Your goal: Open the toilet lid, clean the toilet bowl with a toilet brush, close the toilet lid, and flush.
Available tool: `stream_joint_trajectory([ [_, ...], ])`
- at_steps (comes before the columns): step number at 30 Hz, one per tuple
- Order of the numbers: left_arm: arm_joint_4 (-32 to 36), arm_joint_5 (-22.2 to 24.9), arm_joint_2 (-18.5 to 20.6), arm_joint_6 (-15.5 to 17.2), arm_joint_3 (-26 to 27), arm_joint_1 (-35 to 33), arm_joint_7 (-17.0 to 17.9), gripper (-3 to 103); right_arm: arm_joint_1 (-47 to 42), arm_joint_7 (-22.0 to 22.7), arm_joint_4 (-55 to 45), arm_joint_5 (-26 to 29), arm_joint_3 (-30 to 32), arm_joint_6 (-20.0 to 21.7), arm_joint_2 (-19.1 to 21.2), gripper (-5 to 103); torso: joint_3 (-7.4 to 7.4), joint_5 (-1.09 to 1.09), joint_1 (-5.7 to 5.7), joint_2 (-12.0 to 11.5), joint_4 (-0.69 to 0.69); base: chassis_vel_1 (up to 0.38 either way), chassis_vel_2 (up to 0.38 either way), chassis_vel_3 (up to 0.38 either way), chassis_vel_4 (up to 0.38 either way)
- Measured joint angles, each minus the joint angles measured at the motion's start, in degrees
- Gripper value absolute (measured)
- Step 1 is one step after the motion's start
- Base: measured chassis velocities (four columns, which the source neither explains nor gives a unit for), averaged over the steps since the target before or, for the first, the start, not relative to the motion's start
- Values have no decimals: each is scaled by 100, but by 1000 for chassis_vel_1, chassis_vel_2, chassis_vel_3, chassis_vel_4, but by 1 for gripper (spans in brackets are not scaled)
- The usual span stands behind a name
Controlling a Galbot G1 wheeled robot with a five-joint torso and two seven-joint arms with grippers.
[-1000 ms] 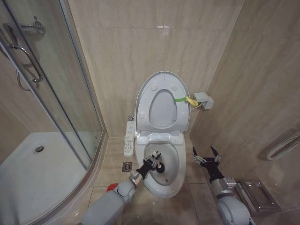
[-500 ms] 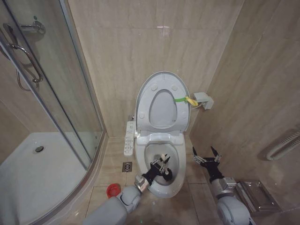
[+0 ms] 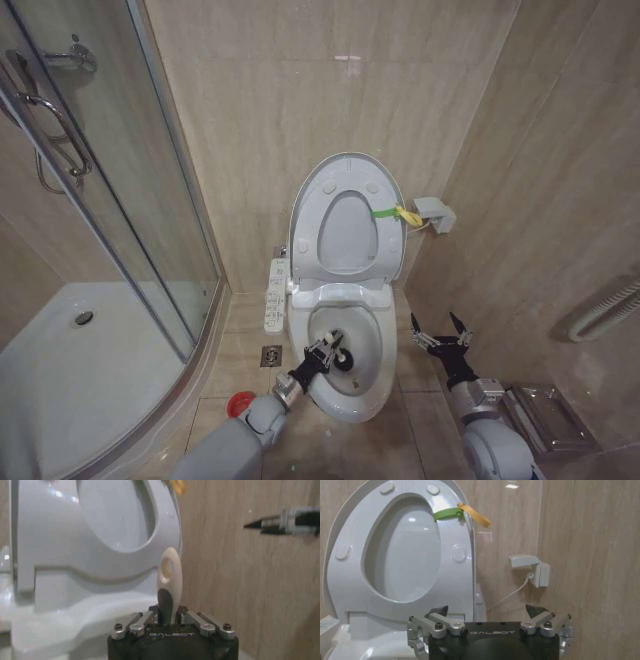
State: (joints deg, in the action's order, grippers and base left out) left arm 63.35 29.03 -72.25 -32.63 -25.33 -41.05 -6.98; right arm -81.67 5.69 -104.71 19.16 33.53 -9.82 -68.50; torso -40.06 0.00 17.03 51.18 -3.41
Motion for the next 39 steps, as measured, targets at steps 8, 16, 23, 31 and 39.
stream_joint_trajectory([
  [8, 757, 41, 169, 156, -211, -199, 133, 19, 0, 0, 0, 0, 0, 0, 0, 100, 0, -1, 0, 0, 0, 0, 0, 0, 0],
  [16, -20, -44, 6, 37, -31, -107, -11, 19, 0, 0, 0, 0, 0, 0, 0, 100, 0, -1, 0, 0, 1, 0, 0, 0, 0],
  [23, 113, -40, 93, -15, 46, -81, -9, 19, 0, 0, 0, 0, 0, 0, 0, 100, 0, 1, 0, 0, 1, 0, 0, 0, 0],
  [31, -46, -366, 82, -73, 115, -67, -77, 19, 0, 0, 0, 0, 0, 0, 0, 100, 0, -1, 0, 0, 0, 0, 0, 0, 0],
  [39, -1134, -444, -116, -397, 444, 322, -272, 19, 0, 0, 0, 0, 0, 0, 0, 100, 0, 0, 0, 0, 1, 0, 0, 0, 0],
])
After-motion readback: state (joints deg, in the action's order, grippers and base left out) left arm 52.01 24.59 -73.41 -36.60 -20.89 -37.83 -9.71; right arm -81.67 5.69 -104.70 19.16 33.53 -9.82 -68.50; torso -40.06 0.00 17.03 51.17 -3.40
